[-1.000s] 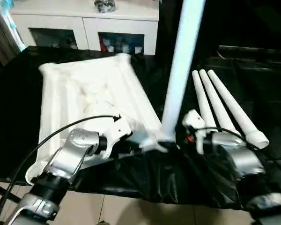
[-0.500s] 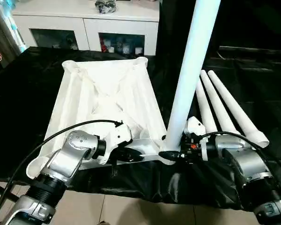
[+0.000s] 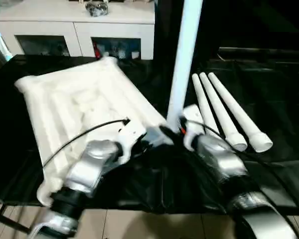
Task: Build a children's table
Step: Rotate leg to tighten
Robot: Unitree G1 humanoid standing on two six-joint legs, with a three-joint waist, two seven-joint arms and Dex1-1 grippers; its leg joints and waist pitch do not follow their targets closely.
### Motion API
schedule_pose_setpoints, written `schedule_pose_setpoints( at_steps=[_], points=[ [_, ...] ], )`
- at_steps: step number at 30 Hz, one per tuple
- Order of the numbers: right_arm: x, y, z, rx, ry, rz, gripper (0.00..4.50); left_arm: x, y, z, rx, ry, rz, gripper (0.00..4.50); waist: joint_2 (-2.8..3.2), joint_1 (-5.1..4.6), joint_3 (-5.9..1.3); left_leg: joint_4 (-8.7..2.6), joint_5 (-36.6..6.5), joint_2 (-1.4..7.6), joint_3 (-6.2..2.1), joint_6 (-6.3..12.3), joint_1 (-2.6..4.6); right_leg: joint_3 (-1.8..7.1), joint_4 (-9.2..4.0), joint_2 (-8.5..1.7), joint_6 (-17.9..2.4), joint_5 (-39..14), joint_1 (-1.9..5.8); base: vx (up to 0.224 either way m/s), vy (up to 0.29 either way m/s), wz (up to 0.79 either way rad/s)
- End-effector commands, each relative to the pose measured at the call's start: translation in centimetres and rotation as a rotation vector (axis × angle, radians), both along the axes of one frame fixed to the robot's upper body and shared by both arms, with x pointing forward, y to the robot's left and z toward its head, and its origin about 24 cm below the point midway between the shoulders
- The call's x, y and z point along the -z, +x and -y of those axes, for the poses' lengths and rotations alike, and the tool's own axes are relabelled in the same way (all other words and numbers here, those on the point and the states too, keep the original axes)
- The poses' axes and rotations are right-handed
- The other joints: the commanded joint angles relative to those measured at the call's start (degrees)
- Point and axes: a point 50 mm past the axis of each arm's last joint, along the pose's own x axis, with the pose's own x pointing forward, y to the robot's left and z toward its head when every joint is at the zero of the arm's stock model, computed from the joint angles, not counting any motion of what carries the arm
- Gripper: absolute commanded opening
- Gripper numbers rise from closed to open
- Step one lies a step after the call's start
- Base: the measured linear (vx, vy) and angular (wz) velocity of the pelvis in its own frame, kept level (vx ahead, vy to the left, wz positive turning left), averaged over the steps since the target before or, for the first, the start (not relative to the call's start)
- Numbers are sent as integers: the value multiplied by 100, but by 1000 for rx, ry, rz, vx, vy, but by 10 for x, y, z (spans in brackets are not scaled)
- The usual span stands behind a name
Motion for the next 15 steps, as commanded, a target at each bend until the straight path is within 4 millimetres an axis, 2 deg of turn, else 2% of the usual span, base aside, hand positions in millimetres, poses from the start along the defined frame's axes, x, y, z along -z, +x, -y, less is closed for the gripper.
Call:
schedule_pose_setpoints(
  at_steps=[1, 2, 3, 4, 11, 13, 14, 15],
  points=[
    [15, -9, -24, -48, 38, -85, 329, -28, 0, 26, 63, -103, 129, 0, 14, 31, -427, -353, -784, 132, -30, 243, 24, 279, -408, -426, -1233, -935, 322, 0, 0, 0],
    [15, -9, -24, -48, 38, -85, 329, -28, 0, 26, 63, -103, 129, 0, -4, 44, -430, -356, -727, 132, -30, 289, 14, 277, -386, -426, -1258, -787, 338, 0, 0, 0],
    [15, -9, -24, -48, 38, -85, 329, -28, 0, 26, 63, -103, 129, 0, 3, 52, -429, -359, -706, 136, -30, 304, 16, 274, -382, -424, -1264, -733, 339, 0, 0, 0],
    [12, -7, -24, -56, 65, -85, 361, -27, -2, 28, 74, -109, 129, 0, -27, 46, -428, -357, -683, 138, -21, 339, 13, 275, -378, -421, -1282, -643, 343, 0, 0, 0],
    [8, -7, -10, -169, 7, -27, 381, -24, -6, 28, 139, -104, 126, 0, -13, 58, -410, -357, -831, 140, -19, 361, 13, 276, -410, -440, -1250, -935, 347, 0, 0, 0],
    [7, -14, 2, -295, 3, -4, 381, -23, -7, 23, 212, -95, 112, 0, -3, 73, -419, -346, -798, 139, -17, 405, 15, 277, -401, -431, -1255, -823, 352, 0, 0, 0],
    [6, -17, 6, -341, 1, 0, 381, -23, -8, 21, 241, -92, 105, 0, 44, 84, -415, -344, -811, 139, -16, 428, 17, 275, -412, -422, -1280, -758, 344, 0, 0, 0],
    [5, -20, 10, -387, -3, 7, 381, -23, -9, 19, 273, -87, 99, 0, 23, 95, -415, -344, -824, 136, -20, 444, 14, 273, -408, -419, -1273, -747, 356, 0, 0, 0]
  ],
)
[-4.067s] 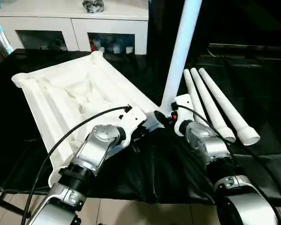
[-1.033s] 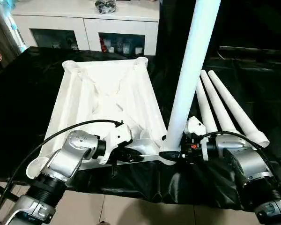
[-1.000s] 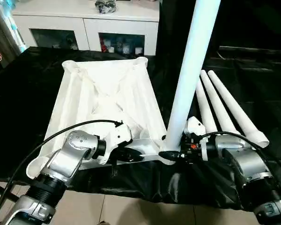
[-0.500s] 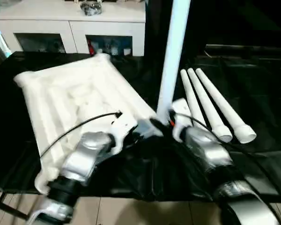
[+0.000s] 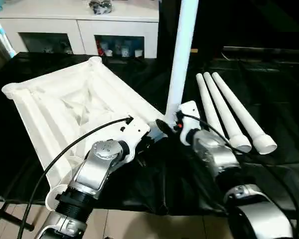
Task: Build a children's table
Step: Rotate leg to tighten
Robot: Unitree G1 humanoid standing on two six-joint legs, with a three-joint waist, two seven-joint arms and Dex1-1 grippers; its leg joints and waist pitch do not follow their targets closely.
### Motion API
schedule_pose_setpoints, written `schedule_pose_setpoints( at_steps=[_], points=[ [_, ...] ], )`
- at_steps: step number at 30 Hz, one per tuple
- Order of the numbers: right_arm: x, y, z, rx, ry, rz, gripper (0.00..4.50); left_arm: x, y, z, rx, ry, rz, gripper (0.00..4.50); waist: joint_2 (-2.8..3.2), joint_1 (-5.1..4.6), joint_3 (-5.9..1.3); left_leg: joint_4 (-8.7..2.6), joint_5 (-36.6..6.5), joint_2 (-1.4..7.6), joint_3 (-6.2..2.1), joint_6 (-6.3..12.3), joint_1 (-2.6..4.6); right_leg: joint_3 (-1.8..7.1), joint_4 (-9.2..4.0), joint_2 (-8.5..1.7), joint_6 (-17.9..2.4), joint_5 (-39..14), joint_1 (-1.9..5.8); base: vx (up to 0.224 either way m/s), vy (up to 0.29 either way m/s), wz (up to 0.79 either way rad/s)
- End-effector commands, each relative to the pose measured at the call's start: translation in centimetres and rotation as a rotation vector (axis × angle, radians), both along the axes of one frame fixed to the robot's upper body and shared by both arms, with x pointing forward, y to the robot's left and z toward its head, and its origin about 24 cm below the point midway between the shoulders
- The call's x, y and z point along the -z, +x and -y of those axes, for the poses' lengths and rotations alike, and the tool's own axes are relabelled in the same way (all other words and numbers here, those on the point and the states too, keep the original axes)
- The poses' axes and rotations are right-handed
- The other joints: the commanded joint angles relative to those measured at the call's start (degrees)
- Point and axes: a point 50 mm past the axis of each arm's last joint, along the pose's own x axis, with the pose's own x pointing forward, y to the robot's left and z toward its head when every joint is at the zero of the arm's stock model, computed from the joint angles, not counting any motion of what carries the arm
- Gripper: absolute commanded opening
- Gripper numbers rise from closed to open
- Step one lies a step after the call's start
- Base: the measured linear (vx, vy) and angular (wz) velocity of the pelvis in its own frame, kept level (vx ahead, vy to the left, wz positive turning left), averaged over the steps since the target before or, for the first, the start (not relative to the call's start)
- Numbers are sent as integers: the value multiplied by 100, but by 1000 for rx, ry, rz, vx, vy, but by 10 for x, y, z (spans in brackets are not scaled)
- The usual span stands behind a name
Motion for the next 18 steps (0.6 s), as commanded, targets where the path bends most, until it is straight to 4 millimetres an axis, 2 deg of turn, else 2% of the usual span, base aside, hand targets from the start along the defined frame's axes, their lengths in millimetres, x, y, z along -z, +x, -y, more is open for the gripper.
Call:
schedule_pose_setpoints(
  at_steps=[1, 2, 3, 4, 6, 7, 11, 16, 17, 18],
  points=[
    [2, -10, -15, -166, 6, -16, 381, -22, -4, 22, 175, -98, 88, 0, -6, 7, -420, -341, -848, 137, -20, 456, 21, 278, -398, -414, -1274, -767, 363, 0, 0, 0],
    [1, -13, -11, -208, 4, -13, 381, -22, -4, 19, 203, -90, 81, 0, 53, 26, -407, -352, -900, 143, -34, 434, 24, 274, -406, -430, -1275, -919, 352, 0, 0, 0],
    [0, -16, -8, -242, 2, -9, 381, -22, -5, 17, 232, -87, 75, 0, 39, 22, -402, -354, -963, 148, -28, 414, 32, 270, -426, -425, -1261, -1013, 342, 0, 0, 0],
    [-1, -17, -6, -260, 1, -7, 381, -22, -6, 16, 247, -85, 71, 0, 55, 42, -407, -353, -1055, 153, -34, 379, 50, 273, -435, -427, -1258, -1091, 340, 0, 0, 0],
    [-3, -23, 2, -344, -5, -8, 381, -21, -7, 9, 311, -65, 53, 0, 43, 47, -405, -355, -1058, 155, -31, 362, 41, 278, -418, -417, -1285, -1027, 341, 0, 0, 0],
    [-4, -28, 7, -397, -11, -17, 381, -20, -8, 5, 335, -52, 42, 0, 43, 73, -406, -356, -1045, 148, -38, 389, 44, 274, -423, -407, -1263, -1001, 362, 0, 0, 0],
    [-7, -41, 17, -536, -28, -52, 381, -18, -8, -5, 402, -23, 12, 0, 41, 114, -409, -355, -967, 166, -29, 442, 35, 270, -394, -404, -1290, -862, 355, 0, 0, 0],
    [-7, -53, 22, -648, -56, -97, 338, -18, -10, -9, 459, -2, -18, 0, 40, 117, -398, -358, -1079, 162, -29, 370, 41, 276, -430, -419, -1250, -1166, 343, 0, 0, 0],
    [-7, -53, 22, -648, -56, -97, 338, -18, -10, -9, 459, -2, -18, 0, 77, 123, -396, -361, -1093, 163, -41, 352, 44, 271, -431, -423, -1244, -1204, 343, 0, 0, 0],
    [-7, -53, 23, -654, -60, -100, 326, -18, -9, -10, 462, -4, -19, 0, 56, 111, -400, -358, -1097, 163, -35, 338, 42, 273, -438, -420, -1243, -1185, 343, 0, 0, 0]
  ],
)
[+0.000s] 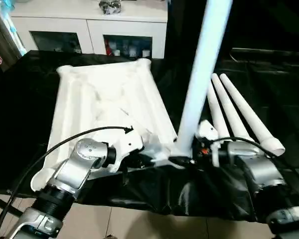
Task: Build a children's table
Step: Rotate leg to tighten
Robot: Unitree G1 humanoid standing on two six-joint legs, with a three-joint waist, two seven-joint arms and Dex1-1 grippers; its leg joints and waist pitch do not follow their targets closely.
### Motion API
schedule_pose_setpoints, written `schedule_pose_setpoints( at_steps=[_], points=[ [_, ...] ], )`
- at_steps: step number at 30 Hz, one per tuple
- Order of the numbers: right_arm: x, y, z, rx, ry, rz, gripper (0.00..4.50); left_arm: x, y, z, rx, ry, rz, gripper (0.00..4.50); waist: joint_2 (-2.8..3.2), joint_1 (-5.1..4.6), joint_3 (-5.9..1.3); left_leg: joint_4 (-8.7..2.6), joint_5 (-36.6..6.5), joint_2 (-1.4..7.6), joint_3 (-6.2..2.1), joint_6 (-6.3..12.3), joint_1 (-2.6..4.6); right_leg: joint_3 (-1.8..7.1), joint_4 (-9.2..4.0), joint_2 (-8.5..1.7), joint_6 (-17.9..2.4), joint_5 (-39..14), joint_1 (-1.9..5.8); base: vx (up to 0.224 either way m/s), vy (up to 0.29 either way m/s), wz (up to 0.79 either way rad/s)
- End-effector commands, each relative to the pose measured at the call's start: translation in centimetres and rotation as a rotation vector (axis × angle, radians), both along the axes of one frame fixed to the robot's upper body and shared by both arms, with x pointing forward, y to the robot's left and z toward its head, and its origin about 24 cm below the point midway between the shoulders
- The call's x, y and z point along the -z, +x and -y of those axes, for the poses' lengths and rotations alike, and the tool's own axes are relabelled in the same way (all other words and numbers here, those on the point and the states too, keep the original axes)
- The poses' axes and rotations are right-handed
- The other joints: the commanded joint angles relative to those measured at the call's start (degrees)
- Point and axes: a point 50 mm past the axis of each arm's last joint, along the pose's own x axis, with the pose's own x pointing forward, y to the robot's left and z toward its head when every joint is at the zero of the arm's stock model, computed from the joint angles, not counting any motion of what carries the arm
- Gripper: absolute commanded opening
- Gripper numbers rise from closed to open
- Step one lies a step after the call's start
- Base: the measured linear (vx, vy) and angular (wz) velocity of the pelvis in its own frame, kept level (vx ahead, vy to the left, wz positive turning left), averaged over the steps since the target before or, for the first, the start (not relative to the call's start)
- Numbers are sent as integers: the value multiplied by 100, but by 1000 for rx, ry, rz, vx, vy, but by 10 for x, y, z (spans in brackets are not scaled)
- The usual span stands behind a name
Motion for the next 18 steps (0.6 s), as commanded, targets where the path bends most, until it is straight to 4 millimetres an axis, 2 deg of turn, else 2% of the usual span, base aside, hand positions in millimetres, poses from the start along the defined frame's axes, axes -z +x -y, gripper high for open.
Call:
schedule_pose_setpoints(
  at_steps=[1, 3, 4, 6, 9, 11, 12, 13, 14, 15, 16, 17, 18],
  points=[
    [3, -9, -17, -116, 13, -23, 315, -16, 7, 12, 40, -40, 65, 0, 12, -8, -410, -377, -1063, 155, -33, 335, 35, 272, -436, -417, -1242, -1153, 343, 0, 0, 0],
    [2, -9, -18, -117, 15, -24, 295, -16, 8, 12, 38, -42, 66, 0, 20, -5, -409, -374, -1061, 150, -34, 329, 40, 269, -440, -418, -1237, -1202, 339, 0, 0, 0],
    [2, -11, -19, -124, 22, -30, 295, -17, 9, 12, 35, -58, 62, 0, -3, 1, -412, -371, -1031, 149, -32, 337, 36, 271, -435, -418, -1235, -1190, 343, 0, 0, 0],
    [2, -11, -20, -127, 23, -34, 282, -17, 9, 12, 34, -65, 61, 0, 0, 3, -413, -374, -991, 155, -33, 349, 34, 268, -429, -415, -1241, -1155, 341, 0, 0, 0],
    [7, -9, -28, -80, 35, -29, 275, -19, 10, 12, -25, -93, 75, 0, -88, 5, -407, -373, -941, 154, -24, 378, 27, 270, -427, -424, -1207, -1224, 338, 0, 0, 0],
    [12, 0, -33, 23, 29, -6, 274, -20, 13, 12, -90, -110, 92, 0, -58, -15, -391, -378, -962, 148, -28, 329, 23, 270, -444, -437, -1149, -1442, 320, 0, 0, 0],
    [12, 0, -34, 33, 28, -4, 273, -20, 13, 13, -97, -112, 94, 0, -65, -28, -394, -383, -999, 153, -35, 283, 40, 267, -453, -444, -1107, -1585, 312, 0, 0, 0],
    [13, 3, -35, 67, 25, 1, 273, -20, 15, 13, -117, -116, 99, 0, -66, -60, -386, -390, -1010, 142, -41, 246, 17, 261, -464, -443, -1055, -1686, 327, 0, 0, 0],
    [16, 12, -39, 173, 17, 17, 273, -21, 17, 15, -166, -119, 117, 0, -79, -84, -387, -392, -1011, 145, -41, 221, 23, 264, -466, -444, -1019, -1757, 312, 0, 0, 0],
    [18, 18, -42, 258, 12, 25, 272, -21, 19, 17, -207, -120, 132, 0, -49, -114, -381, -397, -1030, 144, -45, 177, 21, 265, -461, -446, -1040, -1784, 302, 0, 0, 0],
    [19, 28, -50, 375, 28, 22, 272, -23, 22, 25, -288, -122, 155, 0, -29, -181, -384, -402, -1073, 134, -61, 117, 0, 251, -477, -439, -1039, -1816, 325, 0, 0, 0],
    [19, 28, -50, 375, 28, 22, 272, -23, 22, 25, -288, -122, 155, 0, -14, -207, -392, -400, -1063, 134, -66, 79, -6, 247, -452, -444, -1053, -1772, 336, 0, 0, 0],
    [19, 32, -56, 418, 43, 19, 272, -25, 22, 30, -340, -132, 156, 0, -32, -211, -398, -385, -1073, 127, -57, 105, 20, 250, -485, -438, -1047, -1743, 326, 0, 0, 0]
  ],
)
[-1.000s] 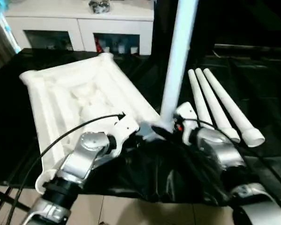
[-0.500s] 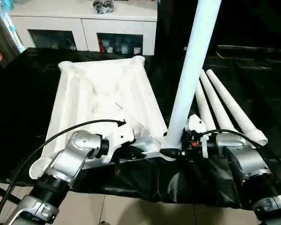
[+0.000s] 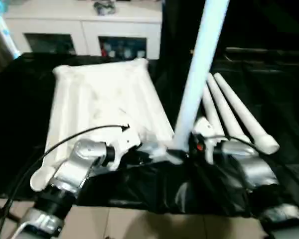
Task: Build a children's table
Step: Rotate leg to tighten
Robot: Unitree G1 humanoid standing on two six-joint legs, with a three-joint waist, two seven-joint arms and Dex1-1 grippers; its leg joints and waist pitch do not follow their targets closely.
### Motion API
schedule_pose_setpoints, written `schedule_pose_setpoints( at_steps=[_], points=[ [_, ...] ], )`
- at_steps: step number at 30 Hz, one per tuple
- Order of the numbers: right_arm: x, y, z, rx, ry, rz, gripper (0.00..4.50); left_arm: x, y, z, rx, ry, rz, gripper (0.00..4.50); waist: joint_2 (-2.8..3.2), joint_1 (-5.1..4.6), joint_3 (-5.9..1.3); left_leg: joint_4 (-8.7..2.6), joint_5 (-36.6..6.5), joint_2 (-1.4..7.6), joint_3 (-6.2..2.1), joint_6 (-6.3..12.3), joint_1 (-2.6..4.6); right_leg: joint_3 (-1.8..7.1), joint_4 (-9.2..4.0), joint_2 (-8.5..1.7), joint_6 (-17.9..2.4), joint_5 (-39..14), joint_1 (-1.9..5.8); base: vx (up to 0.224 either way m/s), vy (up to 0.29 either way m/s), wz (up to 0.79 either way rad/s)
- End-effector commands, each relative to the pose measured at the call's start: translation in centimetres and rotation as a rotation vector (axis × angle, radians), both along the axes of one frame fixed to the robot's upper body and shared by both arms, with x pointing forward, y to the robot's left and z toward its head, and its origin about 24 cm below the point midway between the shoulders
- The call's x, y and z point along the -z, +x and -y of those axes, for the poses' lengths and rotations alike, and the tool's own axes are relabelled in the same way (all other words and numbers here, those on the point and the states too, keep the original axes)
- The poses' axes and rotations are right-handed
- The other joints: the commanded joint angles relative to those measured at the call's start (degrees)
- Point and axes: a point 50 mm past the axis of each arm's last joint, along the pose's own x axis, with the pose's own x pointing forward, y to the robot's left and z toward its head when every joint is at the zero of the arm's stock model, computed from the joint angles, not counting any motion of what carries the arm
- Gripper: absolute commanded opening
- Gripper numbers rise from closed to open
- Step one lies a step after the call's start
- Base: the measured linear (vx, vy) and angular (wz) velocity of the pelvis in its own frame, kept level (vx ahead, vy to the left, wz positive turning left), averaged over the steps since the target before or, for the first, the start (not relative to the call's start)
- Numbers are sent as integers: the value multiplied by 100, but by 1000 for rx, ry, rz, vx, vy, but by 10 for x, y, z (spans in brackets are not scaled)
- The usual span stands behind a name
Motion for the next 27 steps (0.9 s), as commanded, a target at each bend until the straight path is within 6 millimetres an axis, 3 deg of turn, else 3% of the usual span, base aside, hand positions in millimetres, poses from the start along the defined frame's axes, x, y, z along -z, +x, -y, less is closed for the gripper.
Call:
schedule_pose_setpoints(
  at_steps=[1, 3, 4, 5, 7, 8, 11, 14, 15, 18, 19, 20, 22, 23, 27],
  points=[
    [9, 0, -30, 27, 17, -38, 272, -30, 7, 27, -60, -102, 120, 0, -2, 15, -398, -368, -1042, 133, -40, 145, 25, 275, -469, -438, -1131, -1596, 307, 0, 0, 0],
    [7, 8, -41, 135, 46, -44, 272, -33, 8, 40, -147, -125, 130, 0, -45, 31, -420, -362, -853, 132, -31, 221, 6, 272, -444, -431, -1176, -1344, 333, 0, 0, 0],
    [7, 10, -46, 177, 50, -51, 272, -33, 7, 46, -164, -135, 137, 0, -19, 52, -432, -352, -709, 127, -34, 248, 11, 267, -436, -432, -1219, -1172, 335, 0, 0, 0],
    [7, 11, -47, 193, 50, -52, 272, -33, 7, 49, -168, -140, 140, 0, -84, 45, -437, -352, -611, 125, -21, 314, -11, 268, -419, -420, -1256, -986, 344, 0, 0, 0],
    [9, 13, -53, 233, 59, -70, 272, -32, 7, 58, -165, -152, 152, 0, -106, 87, -447, -345, -501, 122, -18, 407, -14, 268, -380, -435, -1278, -835, 351, 0, 0, 0],
    [9, 13, -55, 231, 86, -89, 272, -31, 7, 60, -161, -154, 155, 0, -91, 99, -446, -345, -473, 126, -14, 453, -7, 266, -384, -437, -1279, -800, 343, 0, 0, 0],
    [10, 14, -54, 235, 104, -102, 342, -29, 7, 59, -164, -149, 151, 0, -85, 110, -435, -351, -510, 133, -8, 512, -4, 268, -379, -435, -1281, -704, 341, 0, 0, 0],
    [10, 14, -51, 239, 104, -101, 369, -27, 7, 57, -156, -137, 149, 0, -92, 104, -417, -361, -636, 129, -6, 494, 0, 265, -407, -440, -1235, -894, 337, 0, 0, 0],
    [10, 15, -49, 241, 99, -93, 369, -27, 7, 56, -150, -132, 149, 0, -64, 106, -414, -362, -695, 131, -7, 461, 10, 269, -415, -444, -1212, -1004, 330, 0, 0, 0],
    [4, 20, -39, 278, 57, -18, 389, -26, 9, 54, -130, -123, 152, 0, -51, 96, -413, -360, -781, 120, -6, 396, 9, 271, -441, -436, -1160, -1115, 325, 0, 0, 0],
    [2, 20, -35, 275, 57, -1, 389, -25, 11, 53, -129, -117, 157, 0, -2, 107, -418, -362, -762, 130, -16, 380, 17, 271, -429, -446, -1177, -1089, 325, 0, 0, 0],
    [-1, 20, -28, 269, 60, 19, 389, -24, 14, 53, -125, -107, 159, 0, -36, 104, -411, -361, -769, 112, -7, 397, 12, 268, -451, -417, -1143, -1070, 331, 0, 0, 0],
    [-5, 20, -17, 262, 60, 47, 389, -23, 19, 51, -132, -91, 166, 0, -35, 150, -421, -353, -798, 128, 6, 423, 54, 282, -431, -413, -1184, -960, 303, 0, 0, 0],
    [-6, 18, -12, 257, 63, 58, 389, -23, 22, 49, -139, -85, 167, 0, -54, 177, -416, -362, -761, 119, 0, 439, 27, 276, -432, -408, -1146, -937, 337, 0, 0, 0],
    [-12, 13, 10, 244, 61, 85, 389, -22, 32, 46, -167, -60, 183, 0, -93, 249, -424, -354, -665, 107, -3, 490, 16, 279, -434, -419, -1032, -973, 353, 0, 0, 0]
  ],
)
